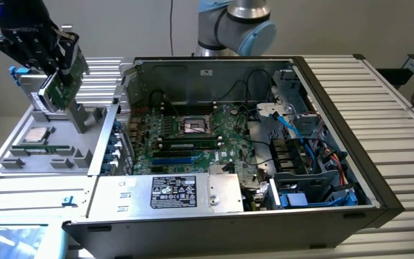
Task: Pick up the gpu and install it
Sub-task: 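Pick up the gpu and move the gpu toward the slot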
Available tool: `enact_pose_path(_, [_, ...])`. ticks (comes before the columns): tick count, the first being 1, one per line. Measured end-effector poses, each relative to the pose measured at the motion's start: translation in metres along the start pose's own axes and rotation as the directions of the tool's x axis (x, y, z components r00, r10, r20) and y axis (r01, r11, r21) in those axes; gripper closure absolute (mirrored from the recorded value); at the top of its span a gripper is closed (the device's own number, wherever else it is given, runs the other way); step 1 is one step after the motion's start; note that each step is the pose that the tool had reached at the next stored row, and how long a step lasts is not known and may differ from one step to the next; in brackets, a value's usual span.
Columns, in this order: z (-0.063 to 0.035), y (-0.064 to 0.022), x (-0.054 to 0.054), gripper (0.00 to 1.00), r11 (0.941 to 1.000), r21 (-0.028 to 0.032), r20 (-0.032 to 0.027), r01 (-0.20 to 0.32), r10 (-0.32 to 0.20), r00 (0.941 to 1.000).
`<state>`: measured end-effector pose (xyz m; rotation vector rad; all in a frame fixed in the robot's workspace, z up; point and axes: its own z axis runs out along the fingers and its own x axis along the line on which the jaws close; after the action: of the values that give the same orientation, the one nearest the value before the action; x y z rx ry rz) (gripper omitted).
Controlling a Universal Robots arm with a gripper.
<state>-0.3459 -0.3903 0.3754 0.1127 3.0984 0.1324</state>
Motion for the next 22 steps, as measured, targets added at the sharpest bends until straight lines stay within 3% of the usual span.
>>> enact_pose_path(10, [-0.0411, 0.0039, -0.042, 0.72, 1.0, 0.0002, -0.0015, 0.0, 0.0, 1.0])
enact_pose_path(17, [-0.0511, 0.0025, -0.075, 0.72, 1.0, 0.0015, -0.01, -0.001, 0.001, 0.9999])
enact_pose_path(22, [-0.0514, 0.0019, -0.098, 0.72, 1.0, 0.0024, -0.0184, -0.001, 0.001, 0.9998])
